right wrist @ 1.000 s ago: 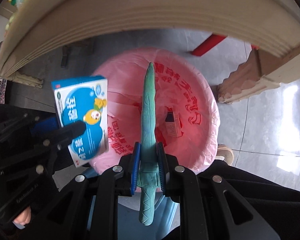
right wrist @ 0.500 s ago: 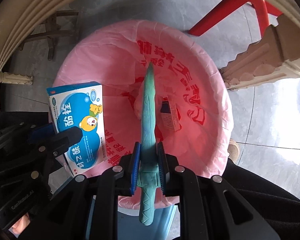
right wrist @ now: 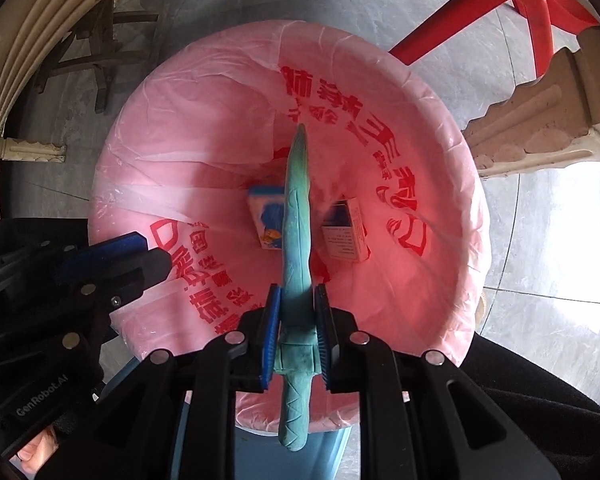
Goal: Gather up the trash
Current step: 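Open the left gripper over the bin while the right gripper releases the teal toy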
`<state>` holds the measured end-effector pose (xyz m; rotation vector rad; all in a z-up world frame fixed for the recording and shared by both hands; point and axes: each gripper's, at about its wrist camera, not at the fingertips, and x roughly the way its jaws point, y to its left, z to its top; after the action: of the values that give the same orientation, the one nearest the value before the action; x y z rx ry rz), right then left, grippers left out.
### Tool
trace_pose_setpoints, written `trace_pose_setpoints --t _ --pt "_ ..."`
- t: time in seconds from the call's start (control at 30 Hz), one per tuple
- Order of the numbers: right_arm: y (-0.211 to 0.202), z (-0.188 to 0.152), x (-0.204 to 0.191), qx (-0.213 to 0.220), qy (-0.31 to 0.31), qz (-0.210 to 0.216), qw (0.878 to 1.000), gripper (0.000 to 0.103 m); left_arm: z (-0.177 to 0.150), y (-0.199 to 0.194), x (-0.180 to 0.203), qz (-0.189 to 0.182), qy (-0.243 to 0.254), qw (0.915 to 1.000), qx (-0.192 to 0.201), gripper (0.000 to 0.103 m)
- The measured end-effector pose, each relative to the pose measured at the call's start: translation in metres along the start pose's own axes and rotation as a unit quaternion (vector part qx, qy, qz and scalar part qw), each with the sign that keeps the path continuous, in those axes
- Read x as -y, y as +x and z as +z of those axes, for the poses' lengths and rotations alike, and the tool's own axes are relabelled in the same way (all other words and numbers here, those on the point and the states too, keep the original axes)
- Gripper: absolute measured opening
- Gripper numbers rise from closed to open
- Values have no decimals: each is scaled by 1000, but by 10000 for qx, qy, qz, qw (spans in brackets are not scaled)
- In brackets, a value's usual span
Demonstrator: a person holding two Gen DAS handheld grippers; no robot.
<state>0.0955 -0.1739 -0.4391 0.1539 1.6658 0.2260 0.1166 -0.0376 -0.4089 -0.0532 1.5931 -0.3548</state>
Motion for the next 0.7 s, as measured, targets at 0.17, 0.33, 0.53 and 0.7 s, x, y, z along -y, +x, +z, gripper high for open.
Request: trace_pose_setpoints --t 0.17,0.33,0.53,0.7 --pt "0 1 -3 59 1 -106 9999 34 1 0 -2 32 -70 10000 -5 32" --pt "-1 1 2 50 44 -78 9999 36 1 -1 -4 7 -130 9999 0 34" --pt "-1 1 2 53 30 -95 9999 36 1 -1 -4 -4 -115 9999 1 35" --pt "-1 2 2 47 33 -77 10000 36 0 -2 -5 -16 -107 9999 -6 36"
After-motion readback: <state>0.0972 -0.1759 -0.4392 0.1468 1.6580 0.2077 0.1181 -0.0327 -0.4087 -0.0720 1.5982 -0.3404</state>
